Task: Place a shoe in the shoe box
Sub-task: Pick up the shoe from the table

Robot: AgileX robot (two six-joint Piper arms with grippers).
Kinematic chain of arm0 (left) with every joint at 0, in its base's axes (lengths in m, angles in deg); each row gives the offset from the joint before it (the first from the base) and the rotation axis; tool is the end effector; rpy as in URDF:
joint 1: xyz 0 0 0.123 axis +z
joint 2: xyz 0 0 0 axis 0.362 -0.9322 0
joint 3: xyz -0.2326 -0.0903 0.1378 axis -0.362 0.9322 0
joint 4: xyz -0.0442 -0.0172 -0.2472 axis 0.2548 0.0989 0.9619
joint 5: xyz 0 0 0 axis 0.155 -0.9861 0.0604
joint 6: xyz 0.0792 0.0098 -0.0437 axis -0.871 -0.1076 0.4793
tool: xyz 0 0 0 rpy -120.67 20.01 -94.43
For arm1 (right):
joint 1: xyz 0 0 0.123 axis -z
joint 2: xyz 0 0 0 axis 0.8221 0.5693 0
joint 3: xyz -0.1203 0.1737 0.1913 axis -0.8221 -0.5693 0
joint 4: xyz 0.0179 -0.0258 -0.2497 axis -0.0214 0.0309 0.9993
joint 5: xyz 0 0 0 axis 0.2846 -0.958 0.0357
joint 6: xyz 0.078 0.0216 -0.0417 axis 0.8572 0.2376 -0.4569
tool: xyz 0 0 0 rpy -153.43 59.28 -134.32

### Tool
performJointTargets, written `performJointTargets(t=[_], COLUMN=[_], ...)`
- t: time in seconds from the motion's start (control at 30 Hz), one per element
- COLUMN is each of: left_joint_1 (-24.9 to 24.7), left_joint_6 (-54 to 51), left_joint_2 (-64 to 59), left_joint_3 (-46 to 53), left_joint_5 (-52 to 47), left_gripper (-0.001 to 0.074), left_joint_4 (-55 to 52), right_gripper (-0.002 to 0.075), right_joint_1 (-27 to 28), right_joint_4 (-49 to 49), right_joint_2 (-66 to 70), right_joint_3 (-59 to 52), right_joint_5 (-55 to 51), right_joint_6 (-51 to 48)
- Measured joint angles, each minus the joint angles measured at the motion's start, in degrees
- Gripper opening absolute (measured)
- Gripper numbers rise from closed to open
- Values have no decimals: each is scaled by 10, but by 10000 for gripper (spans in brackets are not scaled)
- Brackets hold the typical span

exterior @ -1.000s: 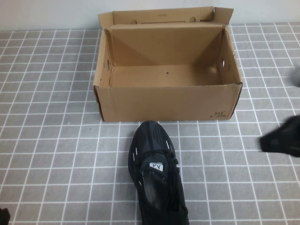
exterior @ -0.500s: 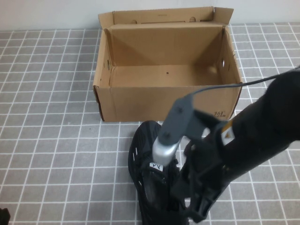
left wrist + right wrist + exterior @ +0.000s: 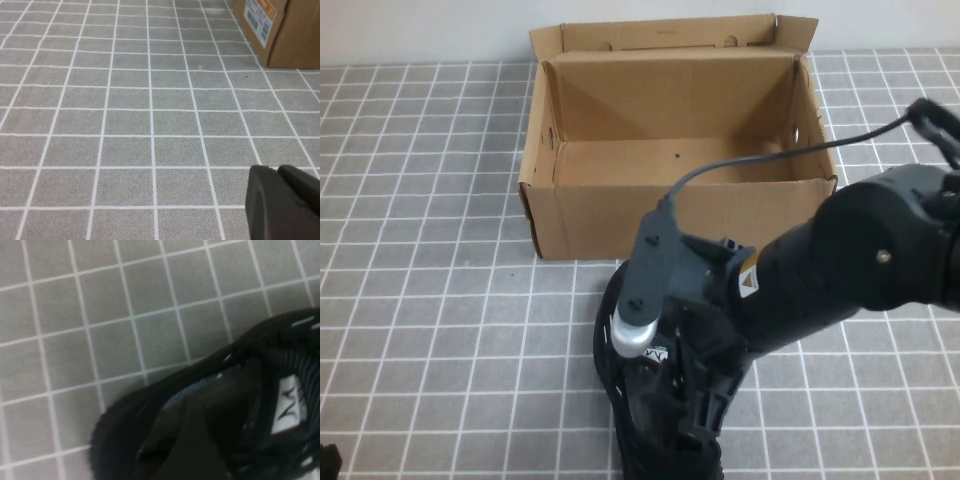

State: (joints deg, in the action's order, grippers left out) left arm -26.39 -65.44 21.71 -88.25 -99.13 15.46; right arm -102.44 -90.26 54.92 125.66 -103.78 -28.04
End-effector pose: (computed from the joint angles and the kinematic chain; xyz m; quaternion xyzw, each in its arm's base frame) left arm 0.0518 -0.0063 0.1700 0.0406 0.8091 -0.0345 0.5853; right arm 0.2099 0.2544 0.2782 -0.5967 0.7451 0.1494 0.2577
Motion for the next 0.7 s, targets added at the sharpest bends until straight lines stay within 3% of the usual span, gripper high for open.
performJointTargets(t=[0.23, 0.7], left_joint_1=[0, 0], left_joint_6=[0, 0], left_joint_2=[0, 0], left_joint_3=[0, 0], left_joint_5=[0, 0], left_gripper=[0, 0], left_joint_4=[0, 0], right_gripper=[479, 480], right_joint_1=[0, 0], right_joint_4=[17, 92], right_joint_2=[22, 79], right_joint_3=[0, 0], right_joint_5=[31, 74], right_joint_6=[-43, -19])
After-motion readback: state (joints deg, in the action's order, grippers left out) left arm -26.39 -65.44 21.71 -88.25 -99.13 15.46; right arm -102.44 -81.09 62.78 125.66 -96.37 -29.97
